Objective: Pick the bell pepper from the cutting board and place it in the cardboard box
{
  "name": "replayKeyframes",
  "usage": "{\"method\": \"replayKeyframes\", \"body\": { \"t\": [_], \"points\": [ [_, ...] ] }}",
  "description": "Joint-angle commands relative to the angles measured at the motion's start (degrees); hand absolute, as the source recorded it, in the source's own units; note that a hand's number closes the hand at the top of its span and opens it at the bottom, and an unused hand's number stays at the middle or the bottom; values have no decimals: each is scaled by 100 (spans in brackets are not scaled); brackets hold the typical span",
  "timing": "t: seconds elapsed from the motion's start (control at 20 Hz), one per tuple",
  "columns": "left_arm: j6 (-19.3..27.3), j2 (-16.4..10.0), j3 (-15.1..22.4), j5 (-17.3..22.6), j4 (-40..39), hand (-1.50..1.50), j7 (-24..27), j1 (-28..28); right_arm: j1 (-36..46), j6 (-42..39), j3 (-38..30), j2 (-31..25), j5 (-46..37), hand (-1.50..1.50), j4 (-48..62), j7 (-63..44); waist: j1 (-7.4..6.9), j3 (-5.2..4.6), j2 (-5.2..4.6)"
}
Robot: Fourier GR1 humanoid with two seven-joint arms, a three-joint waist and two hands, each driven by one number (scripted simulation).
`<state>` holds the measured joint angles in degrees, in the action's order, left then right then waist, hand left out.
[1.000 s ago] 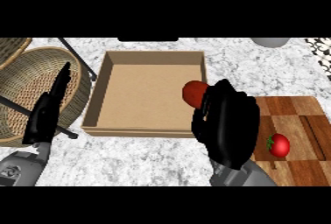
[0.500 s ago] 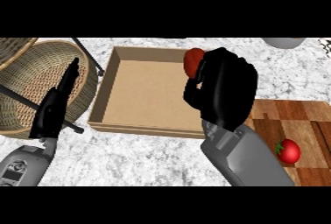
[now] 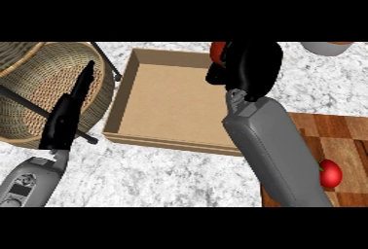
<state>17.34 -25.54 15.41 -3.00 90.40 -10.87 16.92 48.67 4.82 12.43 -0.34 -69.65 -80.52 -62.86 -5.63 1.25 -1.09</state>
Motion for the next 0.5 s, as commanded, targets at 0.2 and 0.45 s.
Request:
{"method": "replayKeyframes", "body": {
  "t": [0.2, 0.45],
  "points": [
    [54, -383, -416, -44, -752, 0, -157, -444, 278, 1030, -603, 32, 137, 150, 1354, -639, -177, -133, -136],
    [72, -283, -363, -34, -767, 0, -89, -486, 254, 1625, -1113, 32, 756, -150, 1861, -255, -176, -127, -141]
  ]
}}
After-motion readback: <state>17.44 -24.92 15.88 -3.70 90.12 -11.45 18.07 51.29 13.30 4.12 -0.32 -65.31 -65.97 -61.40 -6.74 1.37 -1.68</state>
